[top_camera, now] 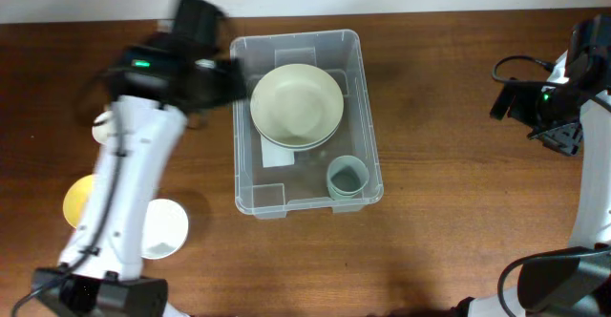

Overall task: Pack container
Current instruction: 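Place the grey cup into the mint-green cup in the bin, then move the left gripper to the white cup and grasp its rim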

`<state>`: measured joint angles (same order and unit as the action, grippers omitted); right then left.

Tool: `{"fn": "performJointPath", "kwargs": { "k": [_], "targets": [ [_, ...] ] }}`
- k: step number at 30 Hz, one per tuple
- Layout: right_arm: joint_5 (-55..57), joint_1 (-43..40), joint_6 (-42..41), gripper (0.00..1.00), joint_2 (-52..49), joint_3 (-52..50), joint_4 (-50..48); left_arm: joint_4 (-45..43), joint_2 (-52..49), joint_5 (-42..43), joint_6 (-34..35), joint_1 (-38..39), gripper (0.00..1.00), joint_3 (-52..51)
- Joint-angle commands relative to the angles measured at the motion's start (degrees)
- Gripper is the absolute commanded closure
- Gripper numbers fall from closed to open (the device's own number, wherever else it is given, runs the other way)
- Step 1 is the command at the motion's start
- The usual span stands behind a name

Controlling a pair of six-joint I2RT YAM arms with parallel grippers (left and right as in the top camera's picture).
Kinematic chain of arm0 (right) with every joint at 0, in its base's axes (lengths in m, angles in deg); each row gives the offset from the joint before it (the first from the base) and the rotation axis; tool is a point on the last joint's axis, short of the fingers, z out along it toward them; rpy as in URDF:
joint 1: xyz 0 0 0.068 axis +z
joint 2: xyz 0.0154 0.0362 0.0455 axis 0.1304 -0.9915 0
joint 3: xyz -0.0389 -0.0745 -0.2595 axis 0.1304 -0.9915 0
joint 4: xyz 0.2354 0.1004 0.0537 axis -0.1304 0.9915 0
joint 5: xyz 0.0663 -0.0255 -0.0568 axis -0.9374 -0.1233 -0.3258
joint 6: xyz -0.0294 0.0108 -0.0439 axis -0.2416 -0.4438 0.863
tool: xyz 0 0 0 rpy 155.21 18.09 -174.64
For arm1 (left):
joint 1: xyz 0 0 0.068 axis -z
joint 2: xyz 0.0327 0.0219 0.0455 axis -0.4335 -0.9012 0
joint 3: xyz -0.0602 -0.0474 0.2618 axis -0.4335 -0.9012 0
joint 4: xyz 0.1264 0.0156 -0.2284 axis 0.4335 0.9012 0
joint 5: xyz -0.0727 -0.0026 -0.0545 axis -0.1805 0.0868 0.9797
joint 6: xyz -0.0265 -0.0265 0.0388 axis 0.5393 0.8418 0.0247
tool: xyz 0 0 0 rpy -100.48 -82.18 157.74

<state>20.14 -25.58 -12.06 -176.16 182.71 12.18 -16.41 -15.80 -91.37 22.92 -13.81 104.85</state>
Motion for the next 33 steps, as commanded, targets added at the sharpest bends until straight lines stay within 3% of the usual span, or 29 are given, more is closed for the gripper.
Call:
{"fn": "performJointPath", "kwargs": {
  "k": [1,8,16,18,23,25,27,29,33],
  "targets": [
    [0.8,-0.3,0.3,0.01,-0.2,-0.4,0.0,-0.1,-2.2,-1.9,-2.8,-10.9,0.01,0.4],
    [0.8,-0.3,0.3,0.01,-0.2,-0.4,0.0,-3.0,-14.3,-1.8,-5.6,-22.4,0.01,0.5],
    [0.8,-0.3,0.3,0.01,-0.2,-0.4,0.0,-6.6,-26.8,0.7,-6.1,-25.8,0.02,0.5],
    [0.8,-0.3,0.3,0.01,-0.2,-0.4,0.0,-6.9,-28.7,0.7,-6.5,-25.8,0.09,0.5],
    [0.8,-0.3,0.3,0.01,-0.2,-0.4,-0.1,-7.1,-29.0,0.7,-6.7,-25.8,0.4,0.5],
    [0.8,-0.3,0.4,0.01,-0.2,-0.4,0.0,-7.0,-29.0,0.7,-6.7,-25.8,0.55,0.5],
    [0.8,-0.3,0.5,0.01,-0.2,-0.4,0.0,-7.0,-29.0,0.7,-6.7,-25.8,0.8,0.5],
    [0.8,-0.3,0.5,0.01,-0.2,-0.4,0.0,-6.9,-29.0,0.7,-6.7,-25.8,0.97,0.5],
    [0.8,-0.3,0.5,0.01,-0.2,-0.4,0.0,-6.8,-29.0,0.7,-6.7,-25.7,1.0,0.5]
  ]
}}
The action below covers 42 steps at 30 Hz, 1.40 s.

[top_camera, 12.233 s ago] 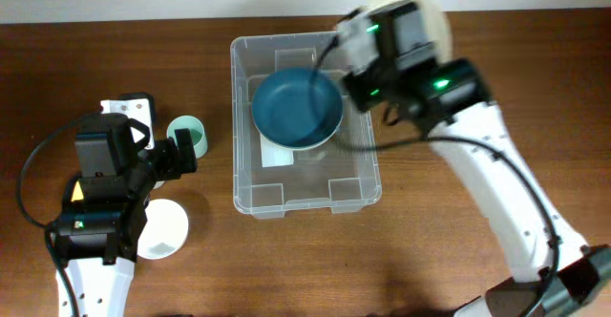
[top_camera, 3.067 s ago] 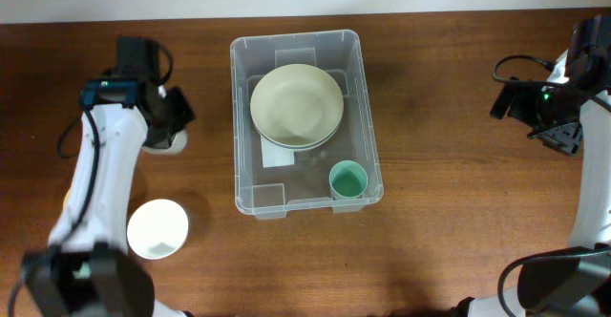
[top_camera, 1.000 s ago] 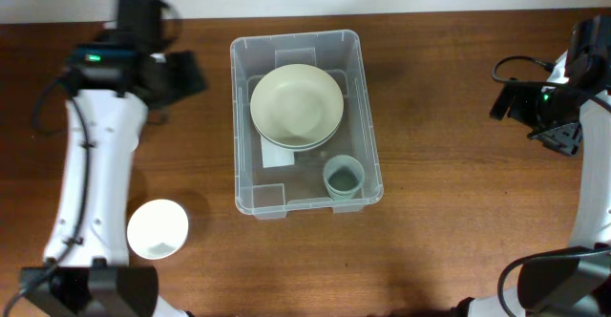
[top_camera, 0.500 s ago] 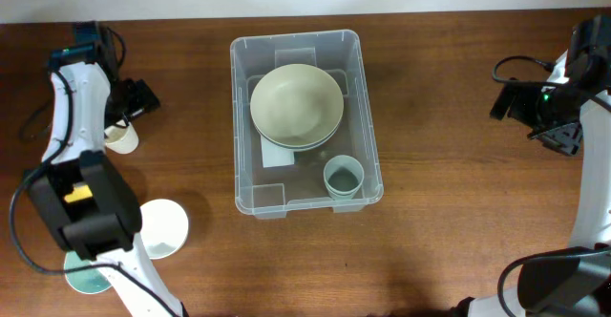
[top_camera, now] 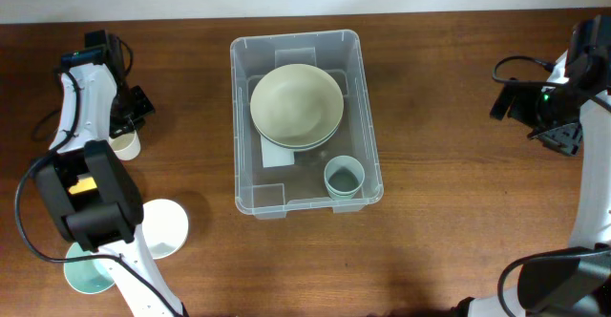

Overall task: Pack container
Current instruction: 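Move the left gripper to the white cup and grasp its rim, then carry the white cup into the bin and drop it into the cups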

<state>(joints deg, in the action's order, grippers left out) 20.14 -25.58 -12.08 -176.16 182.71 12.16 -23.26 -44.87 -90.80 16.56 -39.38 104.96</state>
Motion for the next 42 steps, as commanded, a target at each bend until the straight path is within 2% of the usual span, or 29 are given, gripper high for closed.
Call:
{"fn": "performJointPath", "kwargs": {
  "k": [1,4,10,13,20,26,31,36,42],
  "targets": [
    [0.8,-0.3,0.5,0.01,-0.2,-0.4,0.0,0.1,0.0,0.2,-0.3,-0.1,1.0,0.4],
    [0.8,-0.3,0.5,0.01,-0.2,-0.4,0.0,1.1,1.0,1.7,-0.7,0.9,0.99,1.0],
    [0.8,-0.3,0.5,0.01,-0.2,-0.4,0.0,4.0,7.7,10.6,-0.7,4.8,0.99,4.4],
    [0.8,-0.3,0.5,0.01,-0.2,-0.4,0.0,4.2,15.1,15.6,-0.7,10.8,0.99,4.8],
    [0.8,-0.3,0.5,0.01,-0.2,-0.4,0.0,3.5,25.8,10.8,-0.7,30.3,0.99,4.8],
    [0.9,-0.3,0.5,0.01,-0.2,-0.4,0.0,4.0,24.2,10.9,-0.7,48.2,0.99,4.6],
    [1.2,-0.3,0.5,0.01,-0.2,-0.4,0.0,5.9,21.6,10.9,-0.7,58.4,0.99,4.6],
    [1.2,-0.3,0.5,0.01,-0.2,-0.4,0.0,9.4,19.6,10.9,-0.7,63.2,1.0,4.6],
    [1.2,-0.3,0.5,0.01,-0.2,-0.4,0.2,10.9,17.1,11.0,-0.7,63.4,1.0,4.5]
  ]
}}
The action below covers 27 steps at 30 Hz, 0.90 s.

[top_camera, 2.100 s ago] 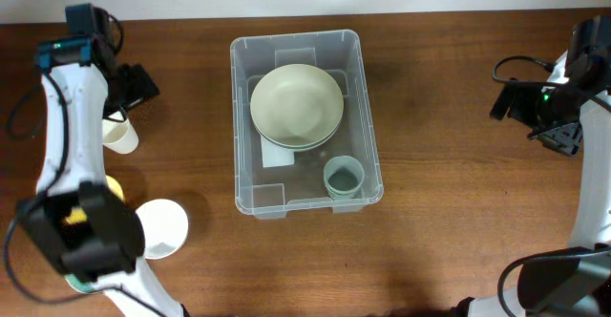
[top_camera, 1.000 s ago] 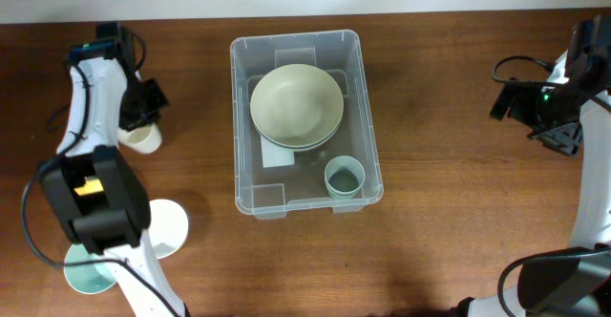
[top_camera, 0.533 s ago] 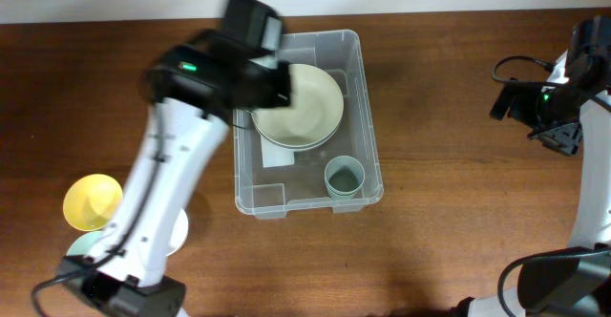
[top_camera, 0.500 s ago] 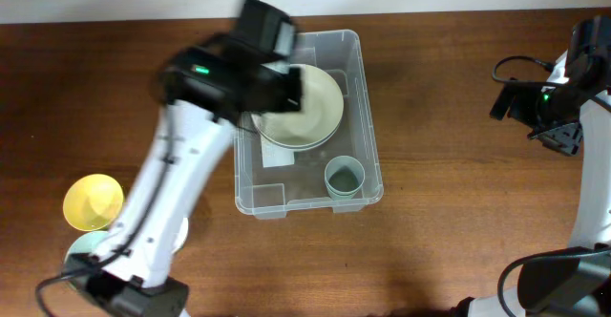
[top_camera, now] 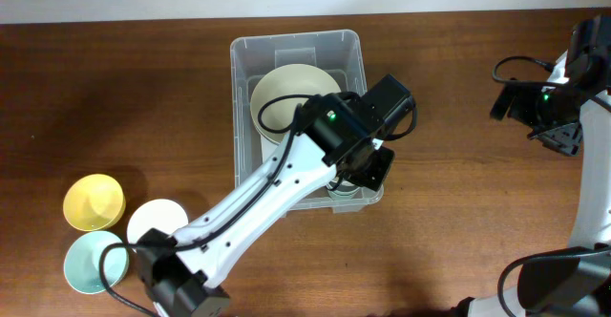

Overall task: Pack container
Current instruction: 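Carry the white cup into the bin and drop it into the cups, then move the left gripper to the white bowl and grasp its rim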

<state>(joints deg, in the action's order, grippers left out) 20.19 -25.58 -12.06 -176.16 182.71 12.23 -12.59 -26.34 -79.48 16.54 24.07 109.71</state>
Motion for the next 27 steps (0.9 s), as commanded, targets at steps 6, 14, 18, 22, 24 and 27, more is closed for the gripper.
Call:
{"fn": "performJointPath", "kwargs": {
  "k": [6,14,18,22,24,27],
  "targets": [
    [1.1,-0.3,0.5,0.01,-0.2,-0.4,0.2,0.4,-2.4,-0.2,-0.7,0.0,0.49,-0.2],
    [1.1,-0.3,0.5,0.01,-0.2,-0.4,0.2,2.4,-1.6,-8.7,1.2,-1.9,0.01,0.2],
    [1.2,-0.3,0.5,0.01,-0.2,-0.4,0.2,4.0,3.6,-15.8,3.9,-8.4,0.01,0.2],
    [1.1,-0.3,0.5,0.01,-0.2,-0.4,0.1,5.2,10.7,-17.3,6.2,-22.0,0.01,0.2],
    [1.1,-0.3,0.5,0.01,-0.2,-0.4,0.1,6.6,12.4,-17.2,7.3,-29.6,0.01,0.2],
    [1.1,-0.3,0.5,0.01,-0.2,-0.4,0.1,9.0,12.6,-15.2,7.5,-39.9,0.0,-0.7]
  ]
}}
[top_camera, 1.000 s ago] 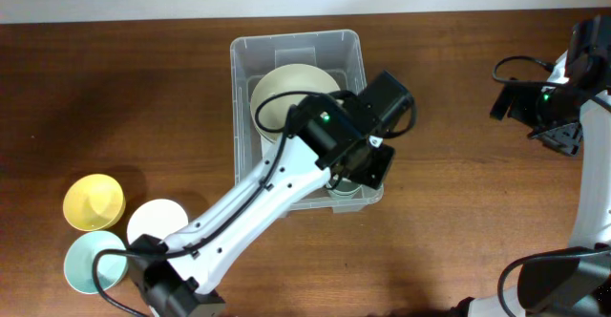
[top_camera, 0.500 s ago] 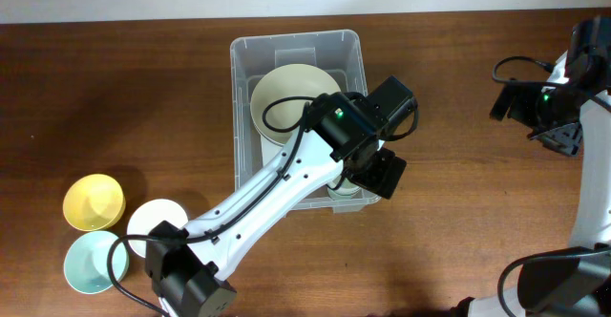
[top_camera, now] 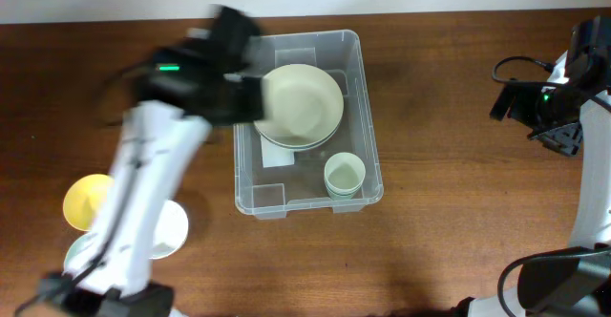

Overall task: Pack container
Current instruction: 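Move the left gripper to the white bowl and grasp its rim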

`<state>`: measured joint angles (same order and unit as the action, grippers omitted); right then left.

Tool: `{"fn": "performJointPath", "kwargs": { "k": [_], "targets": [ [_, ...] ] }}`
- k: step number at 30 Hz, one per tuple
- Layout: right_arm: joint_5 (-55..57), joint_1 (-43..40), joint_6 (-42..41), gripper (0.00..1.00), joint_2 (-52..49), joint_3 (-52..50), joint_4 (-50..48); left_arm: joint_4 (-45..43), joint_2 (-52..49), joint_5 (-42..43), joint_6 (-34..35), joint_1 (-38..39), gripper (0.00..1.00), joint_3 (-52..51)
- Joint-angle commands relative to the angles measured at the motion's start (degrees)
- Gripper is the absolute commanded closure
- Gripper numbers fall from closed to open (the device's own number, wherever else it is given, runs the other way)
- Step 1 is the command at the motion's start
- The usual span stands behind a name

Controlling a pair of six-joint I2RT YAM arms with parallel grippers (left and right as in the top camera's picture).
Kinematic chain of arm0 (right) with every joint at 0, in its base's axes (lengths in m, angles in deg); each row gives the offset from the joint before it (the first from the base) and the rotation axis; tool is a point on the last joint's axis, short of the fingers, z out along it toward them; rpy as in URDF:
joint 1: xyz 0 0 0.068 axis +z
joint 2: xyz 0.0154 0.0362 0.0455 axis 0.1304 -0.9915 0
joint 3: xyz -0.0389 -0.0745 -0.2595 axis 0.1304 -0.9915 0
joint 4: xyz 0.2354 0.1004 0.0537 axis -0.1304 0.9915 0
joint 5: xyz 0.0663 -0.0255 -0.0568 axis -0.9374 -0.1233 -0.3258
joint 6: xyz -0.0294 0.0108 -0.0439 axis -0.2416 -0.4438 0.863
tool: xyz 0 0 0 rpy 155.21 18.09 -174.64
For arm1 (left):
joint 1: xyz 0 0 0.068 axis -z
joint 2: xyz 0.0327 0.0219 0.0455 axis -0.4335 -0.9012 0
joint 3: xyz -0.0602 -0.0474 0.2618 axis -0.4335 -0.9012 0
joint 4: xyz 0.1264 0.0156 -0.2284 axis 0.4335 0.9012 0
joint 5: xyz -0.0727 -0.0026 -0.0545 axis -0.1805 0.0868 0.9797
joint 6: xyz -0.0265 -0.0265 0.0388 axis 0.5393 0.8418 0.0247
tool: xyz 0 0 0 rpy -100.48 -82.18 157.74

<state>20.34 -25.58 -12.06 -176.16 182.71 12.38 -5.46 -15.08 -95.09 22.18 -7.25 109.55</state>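
A clear plastic container (top_camera: 250,199) stands at the middle of the table. Inside it lie stacked cream bowls (top_camera: 298,105), and near its front right corner a cream cup (top_camera: 345,172) sits nested in a greenish cup. My left gripper (top_camera: 250,105) is motion-blurred at the container's left wall, next to the bowls, and its jaws cannot be made out. My right gripper (top_camera: 505,99) hangs far to the right, away from the container, its state unclear.
A yellow bowl (top_camera: 84,200), a white bowl (top_camera: 168,227) and a pale teal bowl (top_camera: 74,256) sit at the front left, partly under my left arm. A cable loops by the right arm.
My left arm was stretched over the container's front right corner above the greenish cup. Now it is back at the container's left wall, and a cream cup shows nested in the greenish cup.
My left arm was first at the container's left side, with a cream cup on the table at far left. Then its gripper was at that cup. Then the cup was gone from there and the arm reached over the greenish cup. Now the cream cup sits inside it.
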Motion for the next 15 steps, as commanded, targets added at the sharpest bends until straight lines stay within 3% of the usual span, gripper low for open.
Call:
{"fn": "performJointPath", "kwargs": {
  "k": [1,5,15],
  "targets": [
    [1.0,-0.3,0.5,0.01,-0.2,-0.4,0.0,1.9,1.4,1.6,1.9,-10.8,0.01,-1.5],
    [1.0,-0.3,0.5,0.01,-0.2,-0.4,0.0,-0.8,1.3,8.7,1.9,-19.3,0.0,-10.9],
    [1.0,-0.3,0.5,0.01,-0.2,-0.4,0.0,-11.8,1.3,12.0,2.9,-21.3,0.01,-37.1]
  ]
}}
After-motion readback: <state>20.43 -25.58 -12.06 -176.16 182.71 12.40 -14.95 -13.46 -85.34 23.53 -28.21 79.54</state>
